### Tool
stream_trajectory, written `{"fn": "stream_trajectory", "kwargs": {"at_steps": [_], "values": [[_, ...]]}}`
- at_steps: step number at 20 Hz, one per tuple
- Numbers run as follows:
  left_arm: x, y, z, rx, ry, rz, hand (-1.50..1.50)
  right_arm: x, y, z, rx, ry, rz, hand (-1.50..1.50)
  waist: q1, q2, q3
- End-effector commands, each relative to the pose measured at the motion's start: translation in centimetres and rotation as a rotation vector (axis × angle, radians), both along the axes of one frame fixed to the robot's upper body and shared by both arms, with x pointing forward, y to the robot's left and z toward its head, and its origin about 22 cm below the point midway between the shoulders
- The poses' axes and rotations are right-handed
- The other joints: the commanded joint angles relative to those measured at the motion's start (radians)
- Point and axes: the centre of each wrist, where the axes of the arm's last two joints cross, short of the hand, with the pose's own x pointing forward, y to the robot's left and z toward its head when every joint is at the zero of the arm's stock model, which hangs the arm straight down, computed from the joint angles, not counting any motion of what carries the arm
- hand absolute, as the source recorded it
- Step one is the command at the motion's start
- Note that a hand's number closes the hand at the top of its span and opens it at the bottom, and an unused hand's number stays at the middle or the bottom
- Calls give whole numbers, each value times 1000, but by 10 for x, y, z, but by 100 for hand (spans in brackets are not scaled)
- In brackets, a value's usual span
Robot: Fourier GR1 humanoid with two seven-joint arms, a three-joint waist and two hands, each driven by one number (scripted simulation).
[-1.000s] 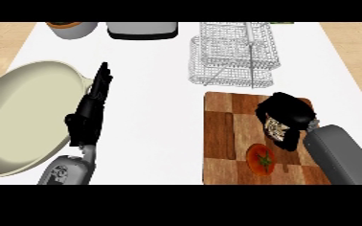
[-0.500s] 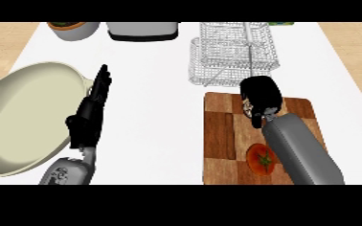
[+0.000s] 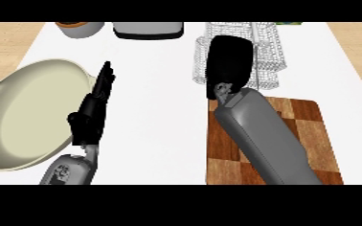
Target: Pick the cupcake from the cutting board and place it in the tiered basket
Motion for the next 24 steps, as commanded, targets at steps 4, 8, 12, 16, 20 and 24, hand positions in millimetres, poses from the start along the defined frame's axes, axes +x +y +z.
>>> {"fn": "stream_trajectory", "kwargs": {"at_steps": [4, 8, 12, 16, 20, 24], "values": [[5, 0, 1, 20, -26, 19, 0, -27, 21, 108, 24, -103, -135, 150, -10, 9, 3], [11, 3, 8, -5, -26, -13, 0, -29, 30, 128, 135, -124, -142, 150, 13, 15, 2], [1, -4, 14, 6, -9, -35, 0, -7, 14, 148, 344, -160, -141, 150, 29, 18, 3], [8, 1, 6, 5, 0, -17, 0, -2, 25, 152, 251, -150, -140, 150, 11, 20, 3], [-2, 12, -3, 2, -15, -39, 0, 31, 20, 129, 260, -188, -193, 150, 29, 27, 2], [4, 4, 9, -6, -34, -26, 0, 51, -27, 156, 201, -184, -210, 150, 14, 24, 3]]}}
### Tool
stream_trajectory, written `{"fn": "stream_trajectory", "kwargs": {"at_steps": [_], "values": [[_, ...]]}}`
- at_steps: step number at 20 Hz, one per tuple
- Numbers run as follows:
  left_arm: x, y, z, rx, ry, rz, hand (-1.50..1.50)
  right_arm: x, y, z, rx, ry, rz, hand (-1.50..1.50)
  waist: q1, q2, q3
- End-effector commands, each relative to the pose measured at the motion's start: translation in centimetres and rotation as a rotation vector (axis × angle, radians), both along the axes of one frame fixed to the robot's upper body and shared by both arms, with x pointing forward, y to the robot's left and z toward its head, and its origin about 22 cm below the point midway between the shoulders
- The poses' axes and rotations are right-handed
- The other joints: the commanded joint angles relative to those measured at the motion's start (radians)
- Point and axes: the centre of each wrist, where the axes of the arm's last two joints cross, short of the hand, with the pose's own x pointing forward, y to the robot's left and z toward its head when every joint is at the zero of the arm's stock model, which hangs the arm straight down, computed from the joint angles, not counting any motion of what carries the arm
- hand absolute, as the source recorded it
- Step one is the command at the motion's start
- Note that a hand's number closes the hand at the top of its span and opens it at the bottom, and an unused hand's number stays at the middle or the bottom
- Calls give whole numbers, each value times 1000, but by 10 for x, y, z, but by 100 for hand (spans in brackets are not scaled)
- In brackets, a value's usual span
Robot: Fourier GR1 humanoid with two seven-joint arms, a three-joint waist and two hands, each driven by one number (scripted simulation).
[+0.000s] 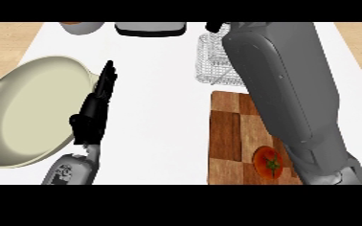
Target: Pick the cupcake from the cutting board and place it in the tiered basket
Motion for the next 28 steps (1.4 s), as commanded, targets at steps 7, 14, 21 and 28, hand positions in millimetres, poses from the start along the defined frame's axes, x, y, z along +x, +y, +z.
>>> {"fn": "stream_trajectory", "kwargs": {"at_steps": [7, 14, 21, 28], "values": [[9, 6, 9, 6, 7, 9, 0, 53, -46, -29, -84, 31, -155, 150, 2, 3, 1], [-3, 1, -2, -10, -15, 6, 0, 61, -66, -42, 251, 3, -249, -150, 4, 4, 1], [-4, 6, 0, -4, -1, 8, 0, 61, -86, -52, 417, -98, -167, -150, -5, 0, 1], [-7, 6, -5, -23, -1, 18, 0, 35, -123, -28, 555, -356, -345, -150, -24, -8, 1]]}}
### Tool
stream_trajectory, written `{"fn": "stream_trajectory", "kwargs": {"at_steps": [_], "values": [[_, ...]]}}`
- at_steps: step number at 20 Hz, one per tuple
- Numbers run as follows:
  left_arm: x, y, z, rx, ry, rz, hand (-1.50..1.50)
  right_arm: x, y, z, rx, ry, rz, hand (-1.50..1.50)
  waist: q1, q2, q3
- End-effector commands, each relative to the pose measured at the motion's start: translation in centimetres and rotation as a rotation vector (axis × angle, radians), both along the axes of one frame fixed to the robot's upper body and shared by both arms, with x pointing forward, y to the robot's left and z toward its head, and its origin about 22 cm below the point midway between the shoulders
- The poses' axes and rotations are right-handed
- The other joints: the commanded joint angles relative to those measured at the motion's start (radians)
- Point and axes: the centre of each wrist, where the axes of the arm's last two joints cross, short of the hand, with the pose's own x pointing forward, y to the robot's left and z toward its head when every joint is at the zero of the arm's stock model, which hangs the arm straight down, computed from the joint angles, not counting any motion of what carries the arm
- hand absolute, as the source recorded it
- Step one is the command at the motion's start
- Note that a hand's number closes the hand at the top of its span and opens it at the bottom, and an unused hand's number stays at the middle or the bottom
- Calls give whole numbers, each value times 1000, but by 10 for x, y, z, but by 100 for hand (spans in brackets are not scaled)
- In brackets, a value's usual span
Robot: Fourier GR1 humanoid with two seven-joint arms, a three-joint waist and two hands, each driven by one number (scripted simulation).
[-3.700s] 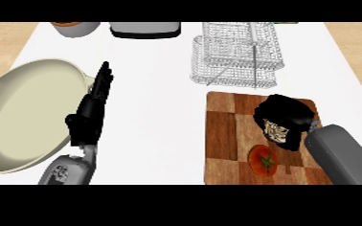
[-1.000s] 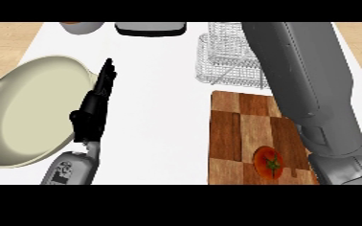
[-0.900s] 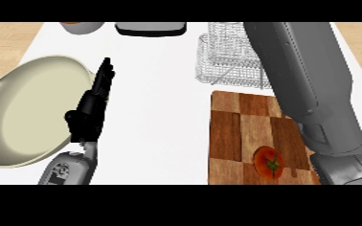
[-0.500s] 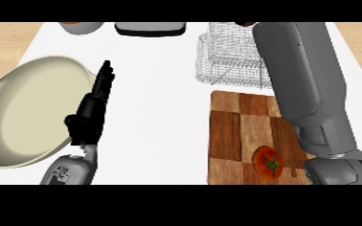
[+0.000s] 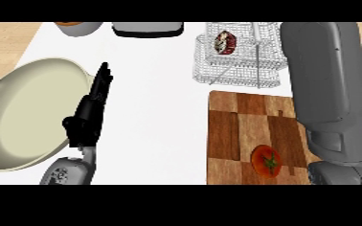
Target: Pick the cupcake from the cutting board and place it in the tiered basket
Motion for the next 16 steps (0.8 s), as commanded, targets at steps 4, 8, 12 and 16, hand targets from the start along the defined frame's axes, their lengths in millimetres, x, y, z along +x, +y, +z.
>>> {"fn": "stream_trajectory", "kwargs": {"at_steps": [4, 8, 12, 16], "values": [[0, 9, 0, -4, 14, 40, 0, -45, -63, 1, 173, -130, -186, -150, -34, -11, 1], [4, 12, -2, 13, 14, 45, 0, -95, -98, -8, 251, -207, -194, -150, -53, -13, 1], [-10, 11, -5, -1, 26, 47, 0, -157, -143, -26, 249, -212, -199, -150, -57, -16, 2], [-19, 11, -23, 12, 23, 73, 0, -218, -166, -44, 261, -221, -148, -150, -68, -15, 1]]}}
